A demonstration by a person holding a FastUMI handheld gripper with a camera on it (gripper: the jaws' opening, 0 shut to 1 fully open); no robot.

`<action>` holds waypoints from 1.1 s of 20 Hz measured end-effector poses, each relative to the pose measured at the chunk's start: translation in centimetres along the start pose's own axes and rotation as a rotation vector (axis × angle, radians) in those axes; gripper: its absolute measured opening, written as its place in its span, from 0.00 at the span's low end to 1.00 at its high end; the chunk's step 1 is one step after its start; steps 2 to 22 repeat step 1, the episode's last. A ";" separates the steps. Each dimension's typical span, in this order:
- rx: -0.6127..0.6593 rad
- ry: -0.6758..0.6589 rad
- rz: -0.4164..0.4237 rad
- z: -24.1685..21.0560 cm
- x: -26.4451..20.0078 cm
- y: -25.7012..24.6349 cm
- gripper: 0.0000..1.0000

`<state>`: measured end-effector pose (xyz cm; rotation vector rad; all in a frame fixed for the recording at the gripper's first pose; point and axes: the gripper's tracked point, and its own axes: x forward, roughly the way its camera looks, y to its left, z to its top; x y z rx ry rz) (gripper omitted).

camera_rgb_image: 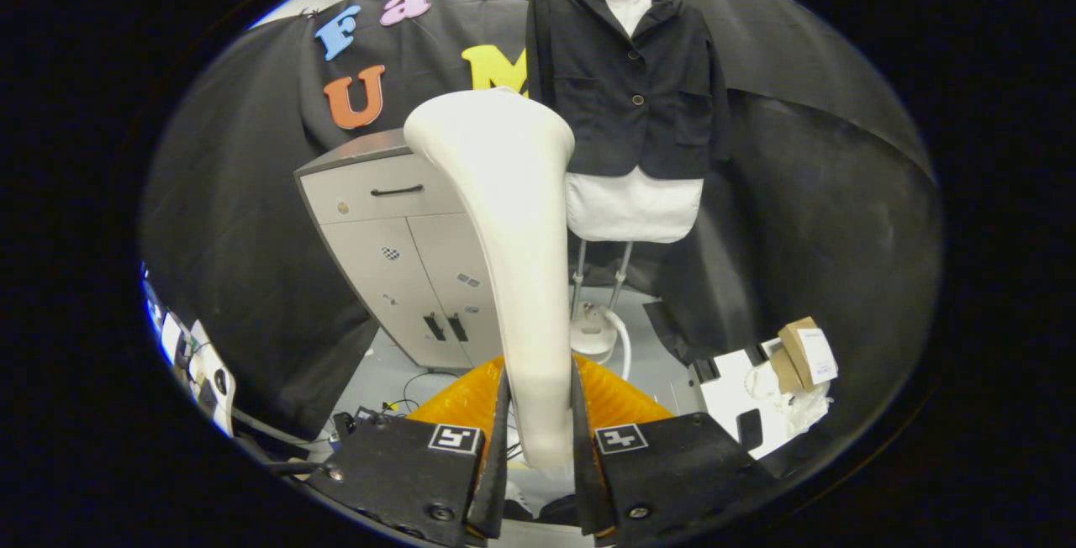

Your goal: Iron the clothes twice with a garment steamer, once on the left side and once on the right side.

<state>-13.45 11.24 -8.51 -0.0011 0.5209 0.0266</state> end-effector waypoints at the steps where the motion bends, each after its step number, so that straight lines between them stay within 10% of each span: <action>1: -0.001 0.000 0.001 0.0 0.0 0.1 0.36; 22: -0.001 0.000 0.001 0.0 0.0 0.1 0.36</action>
